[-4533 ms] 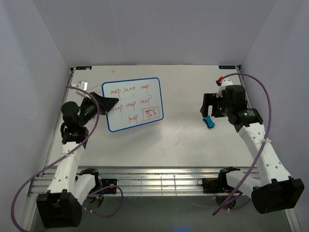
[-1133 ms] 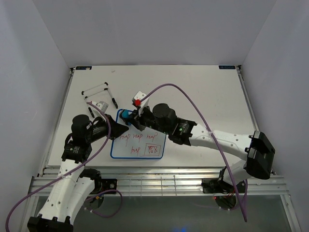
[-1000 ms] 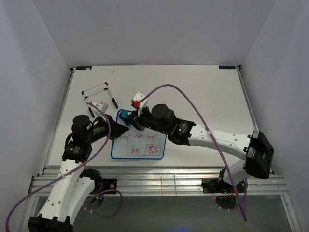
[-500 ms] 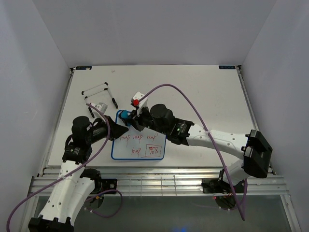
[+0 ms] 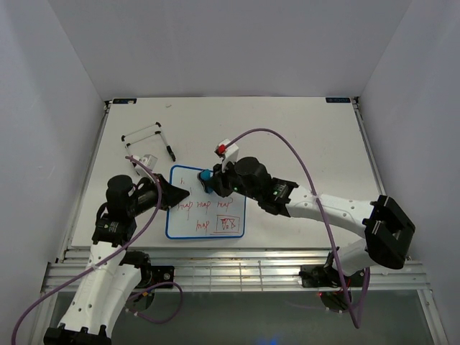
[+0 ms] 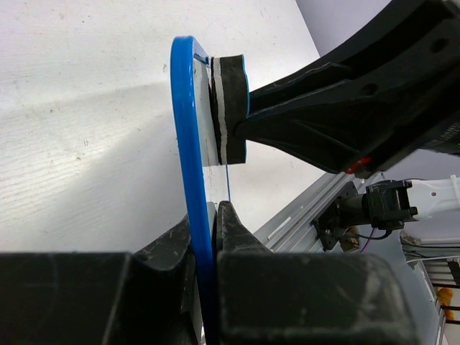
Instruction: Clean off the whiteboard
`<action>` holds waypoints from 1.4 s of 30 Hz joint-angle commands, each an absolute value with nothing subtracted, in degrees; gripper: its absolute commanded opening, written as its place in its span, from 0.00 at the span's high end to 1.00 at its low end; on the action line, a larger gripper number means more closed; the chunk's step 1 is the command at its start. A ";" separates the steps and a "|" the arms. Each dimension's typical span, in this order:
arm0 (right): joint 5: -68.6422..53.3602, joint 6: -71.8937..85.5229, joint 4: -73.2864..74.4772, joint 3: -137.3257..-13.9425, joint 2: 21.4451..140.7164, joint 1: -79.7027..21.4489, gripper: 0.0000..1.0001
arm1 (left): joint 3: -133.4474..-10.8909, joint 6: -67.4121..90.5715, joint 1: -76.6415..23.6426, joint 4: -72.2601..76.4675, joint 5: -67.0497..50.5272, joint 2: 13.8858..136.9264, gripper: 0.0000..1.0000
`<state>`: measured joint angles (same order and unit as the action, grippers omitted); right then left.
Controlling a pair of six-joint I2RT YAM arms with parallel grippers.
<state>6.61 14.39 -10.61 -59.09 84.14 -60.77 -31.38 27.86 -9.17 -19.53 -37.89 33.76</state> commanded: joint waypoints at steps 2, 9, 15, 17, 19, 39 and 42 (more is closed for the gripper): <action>10.99 17.14 -0.17 -50.64 85.44 -56.79 0.92 | -32.17 21.45 -10.46 -14.06 -46.32 30.94 1.00; 7.66 17.84 -3.86 -41.58 82.71 -50.54 0.92 | -32.08 21.53 -10.55 -13.97 -46.67 30.85 1.00; 3.70 17.49 -7.02 -39.46 82.97 -46.76 0.92 | -31.99 21.53 -10.55 -13.80 -46.84 30.67 1.00; 1.68 17.58 -7.73 -40.16 82.62 -46.76 0.92 | -31.82 21.62 -10.55 -13.62 -47.02 30.94 1.00; -3.32 18.89 -9.65 -41.48 82.44 -46.93 0.92 | -31.99 21.62 -10.55 -13.62 -47.02 31.29 1.00; 3.25 14.69 -14.35 -60.97 83.93 -65.57 0.92 | -31.46 21.80 -10.72 -12.39 -49.83 31.29 1.00; 5.43 12.49 -10.56 -66.68 86.21 -65.57 0.92 | -31.38 21.88 -10.63 -12.13 -50.10 31.12 1.00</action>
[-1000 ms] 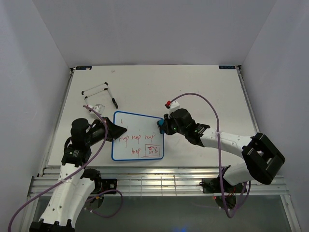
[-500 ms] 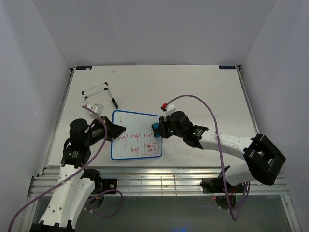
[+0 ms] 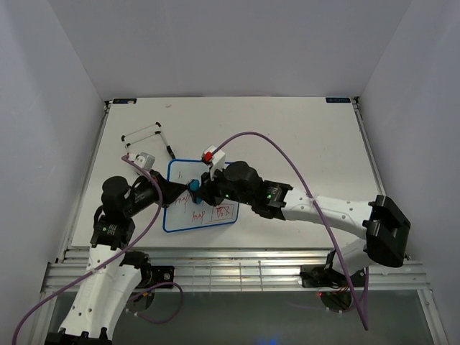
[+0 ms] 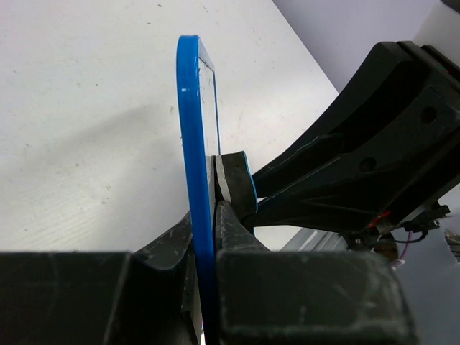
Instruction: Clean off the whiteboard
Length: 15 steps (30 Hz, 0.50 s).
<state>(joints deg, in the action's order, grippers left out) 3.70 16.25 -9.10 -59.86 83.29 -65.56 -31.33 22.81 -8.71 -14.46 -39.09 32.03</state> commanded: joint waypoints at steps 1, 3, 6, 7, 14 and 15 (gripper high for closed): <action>6.49 11.35 -8.20 -67.84 87.09 -65.57 0.92 | -31.29 21.88 -10.63 -12.22 -50.10 31.11 1.00; 9.30 9.94 -5.90 -69.78 87.71 -65.57 0.92 | -31.29 21.80 -10.72 -12.13 -50.27 30.94 1.00; 13.78 7.57 -2.38 -72.07 88.07 -65.57 0.92 | -31.29 21.88 -10.90 -12.13 -50.10 31.29 1.00; 14.67 6.51 -2.11 -71.90 87.89 -65.57 0.92 | -31.20 21.88 -10.81 -12.13 -50.36 31.38 1.00; 18.90 -4.91 -2.29 -71.19 87.63 -64.78 0.92 | -31.38 21.88 -10.99 -12.13 -50.80 31.99 1.00; 17.68 -6.31 -2.37 -71.45 87.54 -64.78 0.92 | -31.38 21.88 -10.99 -12.04 -50.89 31.99 1.00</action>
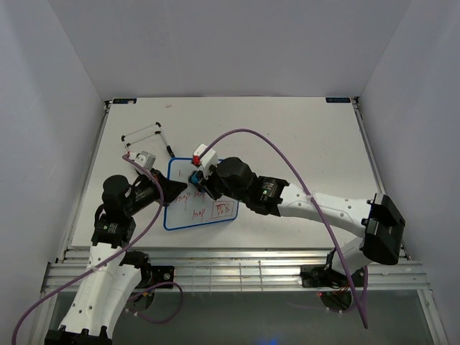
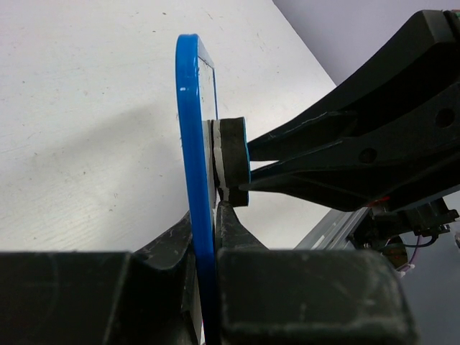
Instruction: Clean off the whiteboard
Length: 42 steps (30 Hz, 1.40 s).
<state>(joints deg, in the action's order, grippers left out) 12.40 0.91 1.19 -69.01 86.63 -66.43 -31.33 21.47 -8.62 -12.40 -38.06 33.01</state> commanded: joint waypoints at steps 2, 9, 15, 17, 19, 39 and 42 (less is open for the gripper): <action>15.66 -7.73 -2.11 -72.42 87.71 -64.86 0.92 | -31.38 21.88 -11.07 -12.04 -51.15 32.08 1.00; 11.07 -10.90 -3.77 -76.55 89.56 -68.11 0.92 | -31.38 21.97 -11.16 -11.87 -51.24 32.35 1.00; 11.78 -12.65 -5.10 -80.41 91.14 -70.93 0.92 | -31.38 21.97 -11.34 -11.95 -51.77 32.78 1.00; 12.04 -13.27 -4.75 -82.35 91.76 -71.89 0.92 | -31.38 21.97 -11.34 -11.95 -51.77 32.61 1.00; 12.91 -13.71 -4.75 -83.32 92.11 -72.51 0.92 | -31.29 21.97 -11.25 -11.87 -51.77 32.70 1.00; 22.85 -5.37 -4.40 -57.93 88.69 -69.79 0.92 | -31.29 22.06 -11.43 -11.87 -50.63 31.64 1.00; 21.89 -2.38 -3.43 -55.55 87.28 -69.79 0.92 | -31.20 22.15 -11.43 -11.87 -50.19 31.20 1.00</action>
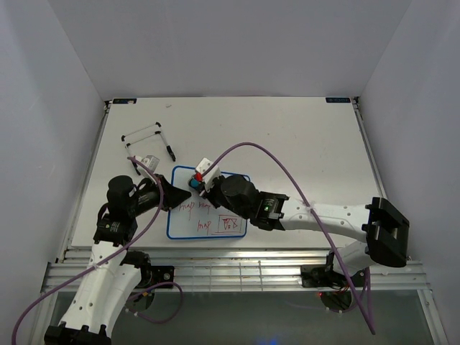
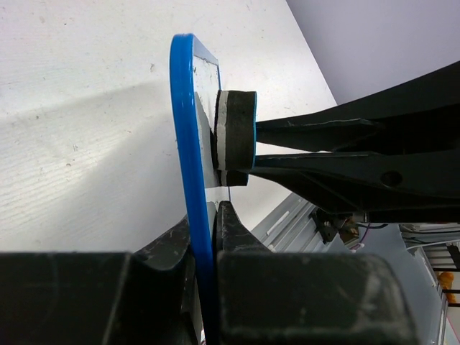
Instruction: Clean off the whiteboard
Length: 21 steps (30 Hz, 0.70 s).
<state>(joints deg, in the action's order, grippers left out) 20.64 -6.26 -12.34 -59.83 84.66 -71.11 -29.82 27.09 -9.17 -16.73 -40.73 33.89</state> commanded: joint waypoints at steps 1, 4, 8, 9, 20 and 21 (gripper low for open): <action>21.62 -1.33 -3.08 -55.11 86.93 -69.79 0.92 | -31.20 22.15 -11.51 -11.95 -50.01 31.20 1.00; 19.43 2.28 -3.60 -52.56 86.40 -69.87 0.92 | -31.20 22.24 -11.43 -11.95 -49.75 31.20 1.00; 17.58 4.31 -4.83 -51.85 85.96 -71.45 0.92 | -31.20 22.32 -11.43 -12.04 -49.66 31.38 1.00; 17.58 4.74 -4.49 -52.46 86.39 -72.41 0.92 | -31.29 22.32 -11.43 -12.04 -49.57 31.46 1.00; 20.04 8.17 -0.97 -54.85 88.24 -77.17 0.92 | -31.38 22.41 -11.51 -12.48 -48.16 30.85 1.00; 19.95 8.61 -1.14 -54.32 87.63 -77.78 0.92 | -31.38 22.41 -11.51 -12.57 -47.99 30.85 1.00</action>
